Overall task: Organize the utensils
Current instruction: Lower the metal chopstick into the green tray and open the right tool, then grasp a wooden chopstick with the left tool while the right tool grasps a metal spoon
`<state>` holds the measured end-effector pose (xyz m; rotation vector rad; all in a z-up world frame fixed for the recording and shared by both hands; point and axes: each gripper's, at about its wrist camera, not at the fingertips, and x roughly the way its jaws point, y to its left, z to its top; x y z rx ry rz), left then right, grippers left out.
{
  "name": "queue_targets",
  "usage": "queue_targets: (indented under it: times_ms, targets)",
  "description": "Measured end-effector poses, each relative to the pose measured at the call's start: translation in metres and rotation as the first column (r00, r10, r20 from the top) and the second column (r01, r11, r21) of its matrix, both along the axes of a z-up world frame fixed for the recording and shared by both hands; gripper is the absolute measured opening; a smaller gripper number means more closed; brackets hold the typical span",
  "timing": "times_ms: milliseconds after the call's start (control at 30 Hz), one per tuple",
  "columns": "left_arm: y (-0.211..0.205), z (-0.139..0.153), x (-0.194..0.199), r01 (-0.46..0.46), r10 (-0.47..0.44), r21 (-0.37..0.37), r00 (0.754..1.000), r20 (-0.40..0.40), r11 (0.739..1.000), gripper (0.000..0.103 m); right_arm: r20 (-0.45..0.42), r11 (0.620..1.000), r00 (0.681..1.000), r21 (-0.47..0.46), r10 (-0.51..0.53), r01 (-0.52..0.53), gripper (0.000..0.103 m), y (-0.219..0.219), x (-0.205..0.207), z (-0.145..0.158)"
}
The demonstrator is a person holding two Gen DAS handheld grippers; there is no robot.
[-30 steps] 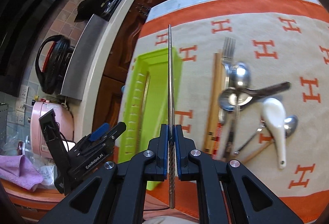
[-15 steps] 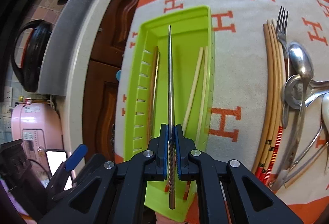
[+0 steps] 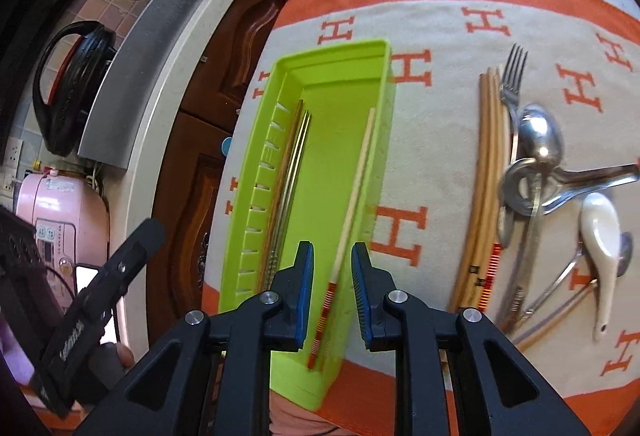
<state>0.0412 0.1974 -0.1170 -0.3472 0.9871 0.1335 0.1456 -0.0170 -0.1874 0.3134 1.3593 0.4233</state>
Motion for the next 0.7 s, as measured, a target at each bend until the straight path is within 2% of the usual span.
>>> queue_targets:
  times_ms: [133,300,567,633,700]
  targets:
    - [-0.015,0.006,0.004,0.047,-0.047,0.002,0.999,-0.01,0.999,0.089,0.062,1.0,0.998,-0.021,0.008,-0.007,0.019,-0.034,-0.01,0.019]
    - [-0.049,0.013,0.011,0.13,-0.129,0.022,0.991,-0.02,0.991,0.089,0.094,1.0,0.996,-0.009,-0.004,0.005,0.019,-0.083,-0.021,0.035]
    - [-0.114,0.022,0.028,0.266,-0.266,0.018,0.964,-0.022,0.964,0.088,0.133,0.994,0.985,0.03,-0.108,0.105,0.019,-0.165,-0.026,0.05]
    - [-0.127,0.021,0.033,0.292,-0.291,0.013,0.956,-0.025,0.956,0.082,0.132,0.992,0.984,0.04,-0.121,0.116,0.019,-0.176,-0.025,0.047]
    - [-0.145,0.015,0.043,0.333,-0.332,0.003,0.942,-0.044,0.943,0.072,0.122,0.991,0.984,0.05,-0.131,0.126,0.019,-0.187,-0.022,0.041]
